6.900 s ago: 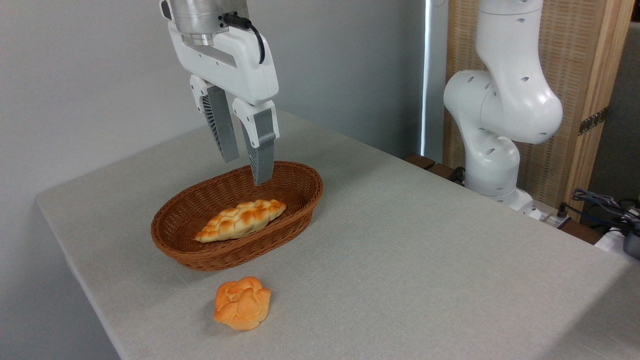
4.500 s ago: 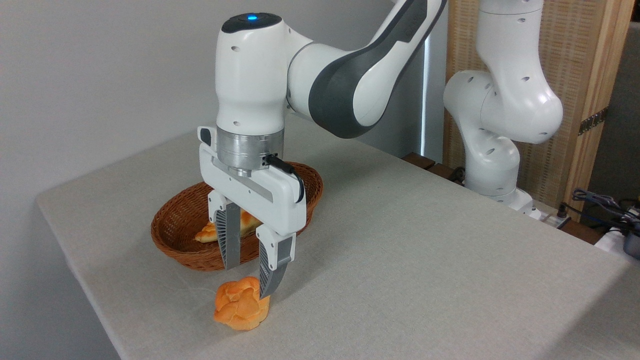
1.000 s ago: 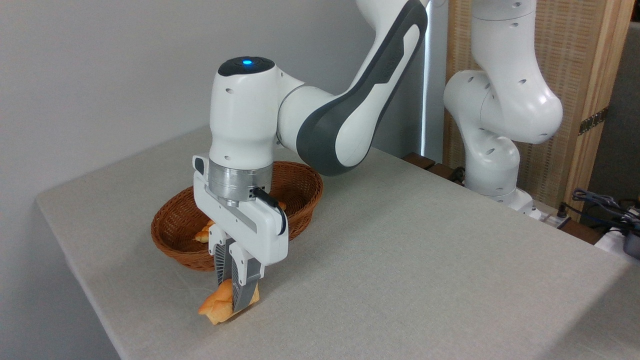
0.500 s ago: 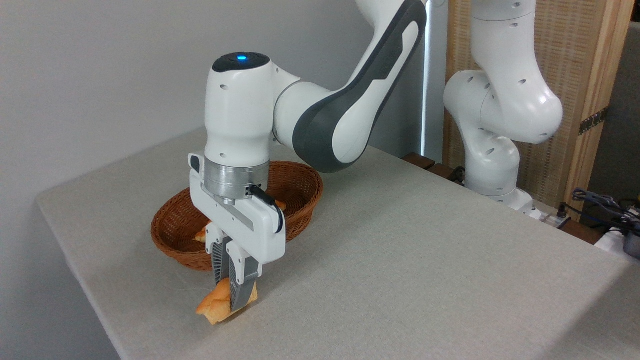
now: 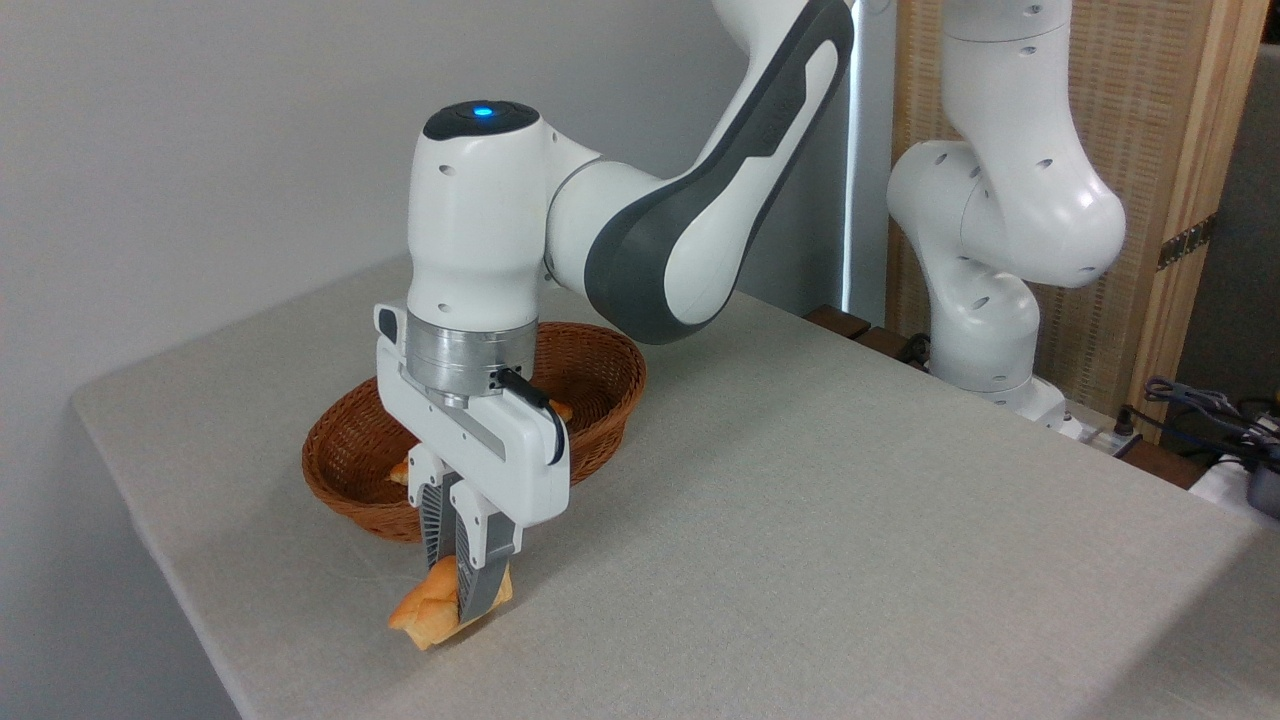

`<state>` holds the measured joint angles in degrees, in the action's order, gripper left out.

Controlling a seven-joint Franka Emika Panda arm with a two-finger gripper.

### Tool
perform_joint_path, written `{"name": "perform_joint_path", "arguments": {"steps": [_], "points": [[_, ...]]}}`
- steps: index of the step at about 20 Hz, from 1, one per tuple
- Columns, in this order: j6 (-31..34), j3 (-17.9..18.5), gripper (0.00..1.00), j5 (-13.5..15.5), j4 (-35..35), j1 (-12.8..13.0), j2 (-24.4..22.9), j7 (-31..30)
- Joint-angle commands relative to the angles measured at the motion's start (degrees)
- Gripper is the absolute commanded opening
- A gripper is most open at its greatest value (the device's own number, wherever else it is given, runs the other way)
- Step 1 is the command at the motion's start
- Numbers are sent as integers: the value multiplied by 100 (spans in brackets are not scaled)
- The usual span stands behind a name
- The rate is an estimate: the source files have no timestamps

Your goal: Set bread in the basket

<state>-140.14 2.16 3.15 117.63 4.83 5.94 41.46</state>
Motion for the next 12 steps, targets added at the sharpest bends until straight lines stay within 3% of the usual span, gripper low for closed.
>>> {"name": "perform_joint_path", "arguments": {"steps": [1, 10, 12], "points": [[136, 47, 25, 125, -135, 26, 39, 81], [145, 56, 25, 125, -135, 26, 39, 64], [398, 47, 25, 125, -161, 26, 4, -15]]}}
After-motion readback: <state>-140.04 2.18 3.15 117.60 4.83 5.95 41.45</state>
